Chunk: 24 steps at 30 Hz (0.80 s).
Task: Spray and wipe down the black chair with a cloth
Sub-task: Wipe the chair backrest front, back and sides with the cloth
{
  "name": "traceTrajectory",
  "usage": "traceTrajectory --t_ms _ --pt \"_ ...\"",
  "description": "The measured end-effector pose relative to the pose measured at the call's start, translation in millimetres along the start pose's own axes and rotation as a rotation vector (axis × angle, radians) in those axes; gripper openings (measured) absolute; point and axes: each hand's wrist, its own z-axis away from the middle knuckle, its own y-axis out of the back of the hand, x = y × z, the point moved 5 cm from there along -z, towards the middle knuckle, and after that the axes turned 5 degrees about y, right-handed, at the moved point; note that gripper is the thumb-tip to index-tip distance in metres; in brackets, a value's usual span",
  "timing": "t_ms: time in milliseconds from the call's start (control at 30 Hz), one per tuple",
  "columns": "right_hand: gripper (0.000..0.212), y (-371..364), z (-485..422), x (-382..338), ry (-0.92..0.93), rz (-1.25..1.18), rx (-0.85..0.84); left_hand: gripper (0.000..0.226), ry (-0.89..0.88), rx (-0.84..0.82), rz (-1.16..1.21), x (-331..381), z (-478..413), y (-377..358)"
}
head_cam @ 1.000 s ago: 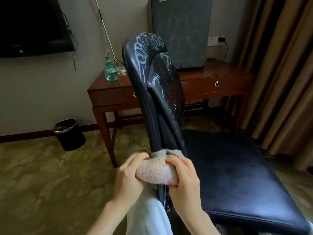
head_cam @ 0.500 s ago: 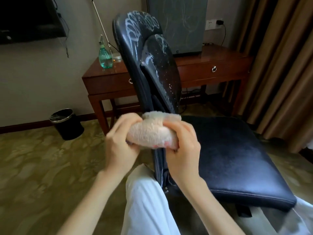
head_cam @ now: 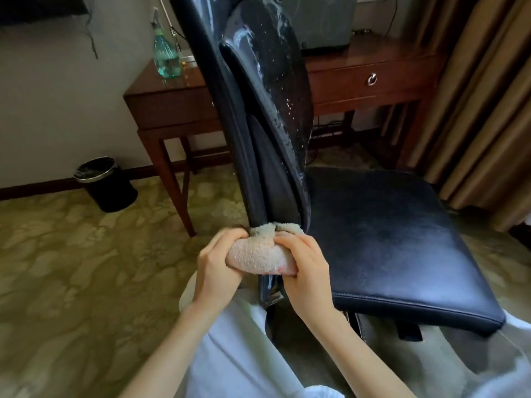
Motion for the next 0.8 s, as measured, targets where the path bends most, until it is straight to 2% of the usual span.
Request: traceTrajectory --t_ms 100,233,333,500,633,700,800 --pt "0.033 -23 34 29 -0.12 -0.018 -0.039 0.059 0.097 -0.081 0.011 -35 26 -26" --pt "0.039 -48 55 49 -0.312 -0.08 -0.091 0.059 0.183 -0.187 -0.013 -64 37 -43" --pt "0.041 -56 51 50 -0.365 -0.127 -0.052 0.058 0.207 -0.211 0.003 -74 31 -44" --pt "0.039 -44 30 21 -0.279 -0.161 0.114 0.05 0.139 -0.122 0.039 -57 12 -25" --pt "0.039 -27 -9 -17 -0.135 -0.159 0.262 0.027 -0.117 0.025 -0.011 -19 -27 11" --pt "0.036 -25 -21 -25 -0.081 -0.117 0.293 0.016 -0.213 0.046 -0.051 -8 -44 22" --pt "0.032 -34 -13 -19 -0.061 -0.097 0.288 0.016 -0.184 0.032 -0.053 -18 -43 17"
